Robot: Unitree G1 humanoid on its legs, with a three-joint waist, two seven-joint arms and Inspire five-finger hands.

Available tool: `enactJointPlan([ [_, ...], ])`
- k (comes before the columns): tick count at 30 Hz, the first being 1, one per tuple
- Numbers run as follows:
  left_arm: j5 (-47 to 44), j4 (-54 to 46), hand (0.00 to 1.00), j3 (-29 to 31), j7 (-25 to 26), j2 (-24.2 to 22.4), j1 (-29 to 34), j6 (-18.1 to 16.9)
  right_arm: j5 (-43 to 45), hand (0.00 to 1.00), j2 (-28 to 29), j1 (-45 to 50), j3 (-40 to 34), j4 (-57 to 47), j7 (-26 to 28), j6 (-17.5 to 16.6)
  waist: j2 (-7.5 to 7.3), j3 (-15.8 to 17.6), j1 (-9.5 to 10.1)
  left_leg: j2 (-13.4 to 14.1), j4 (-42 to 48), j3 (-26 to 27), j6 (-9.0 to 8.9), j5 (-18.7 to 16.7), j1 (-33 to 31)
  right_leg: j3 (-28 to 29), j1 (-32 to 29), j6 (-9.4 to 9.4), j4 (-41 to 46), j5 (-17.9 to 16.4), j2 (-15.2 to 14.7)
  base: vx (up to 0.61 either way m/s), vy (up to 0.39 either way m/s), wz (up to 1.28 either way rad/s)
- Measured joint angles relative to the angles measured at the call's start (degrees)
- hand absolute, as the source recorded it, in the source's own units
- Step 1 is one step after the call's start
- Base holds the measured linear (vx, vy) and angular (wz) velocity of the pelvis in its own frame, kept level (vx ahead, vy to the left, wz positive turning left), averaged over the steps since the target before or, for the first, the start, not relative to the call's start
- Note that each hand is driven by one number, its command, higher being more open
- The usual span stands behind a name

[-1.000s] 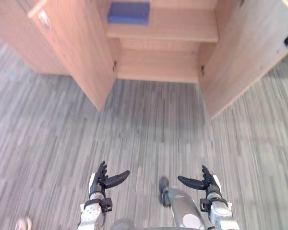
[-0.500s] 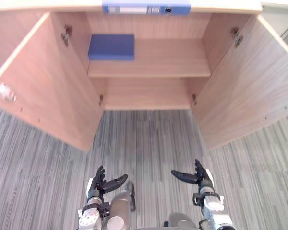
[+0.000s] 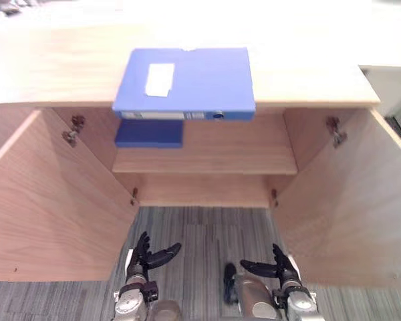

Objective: Walk over to the cabinet, pick up the folder, carry it to the office cabinet, place the folder inside the office cabinet, then close the office cabinet door

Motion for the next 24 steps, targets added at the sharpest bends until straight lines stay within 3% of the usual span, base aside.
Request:
enactJointPlan([
  [2, 0.08, -0.07, 1.00, -0.27, -0.01, -0.19, -0.37, 0.00, 0.79, 1.00, 0.41, -0.65, -1.59, -0.45, -0.36, -0.24, -0.05, -0.01, 0.15, -0.96, -9.38, 1.65, 0.85, -0.58, -1.85, -0.22, 3.13, 0.42, -2.88, 0.28, -0.24, 0.39, -0.042, 0.06],
  [4, 0.23, -0.23, 1.00, -0.35, 0.10, -0.02, -1.02, 0.01, 1.02, 1.00, 0.37, -2.02, -2.85, 0.10, -0.71, -0.26, 0.17, -0.13, 0.46, -3.39, -23.05, 0.49, 0.38, -0.07, -2.26, 0.39, 4.86, 0.73, -4.45, 0.46, -0.82, 0.30, 0.079, -0.12],
  [5, 0.52, -0.82, 1.00, -0.56, 0.12, -0.06, -1.25, 0.04, 1.02, 1.00, -0.01, -2.26, -3.81, 0.34, -0.79, -0.41, 0.58, -0.37, 0.50, -5.43, -33.50, -0.83, 0.36, 5.05, -1.35, 0.68, 5.49, 1.59, -5.58, 0.53, -1.03, 0.26, 0.130, -0.15],
  [6, 0.52, -1.70, 1.00, -0.83, 0.17, -0.07, -0.99, 0.05, 1.02, 1.00, -0.35, -2.19, -4.15, 0.42, -0.83, -0.42, 1.21, -0.69, 0.44, -5.79, -37.44, -1.42, 0.75, 10.15, -1.15, 0.88, 5.72, 2.16, -6.11, 0.48, -0.58, 0.31, 0.165, -0.14],
  [7, 0.75, -2.94, 1.00, -0.92, 0.16, 0.99, -1.19, 0.08, 1.01, 1.00, 0.25, -2.13, -4.48, 1.86, -0.91, -0.25, 0.35, -1.02, 0.69, -7.13, -39.58, -1.68, 2.70, 12.99, 0.00, 1.66, 6.71, 3.65, -7.43, 0.74, -1.12, 0.23, 0.143, -0.03],
  [9, 1.14, -6.16, 1.00, -0.93, 0.18, 1.68, -0.76, 0.19, 1.01, 1.00, 0.44, -1.03, -4.45, 1.83, -0.85, -0.30, -0.58, -1.55, 0.62, -8.78, -42.56, -1.59, 3.22, 13.50, 1.64, 1.64, 7.54, 4.12, -8.39, 0.57, -2.73, 0.18, 0.108, 0.09],
  [11, 1.30, -12.88, 1.00, -0.82, 0.22, 2.85, 0.40, -0.07, 1.01, 1.00, 0.43, 0.07, -4.35, 1.96, -0.68, -0.30, -0.60, -1.66, 0.59, -11.00, -46.06, -1.27, 3.96, 14.12, 4.07, 1.72, 8.80, 4.79, -9.42, 0.40, -4.40, 0.16, 0.104, 0.08],
  [20, 10.38, -37.84, 1.00, 1.47, 2.26, 7.41, 7.50, -1.66, 0.92, 1.00, 0.20, 0.77, -3.64, 2.15, 0.57, -0.89, -0.42, -2.68, 0.74, -12.94, -52.38, -1.37, 4.73, 16.19, 7.81, 1.71, 10.45, 5.48, -11.19, 0.37, -5.21, 0.03, 0.021, 0.01],
  [24, 17.12, -44.75, 1.00, 1.42, 5.00, 8.23, 9.46, -4.99, 0.31, 1.00, -0.38, 0.96, -3.24, 3.85, 0.59, -1.44, 0.60, -4.70, 0.91, -13.21, -54.92, -1.83, 4.73, 17.63, 8.82, 1.68, 10.37, 6.15, -11.38, 0.01, -5.18, -0.03, -0.006, 0.03],
])
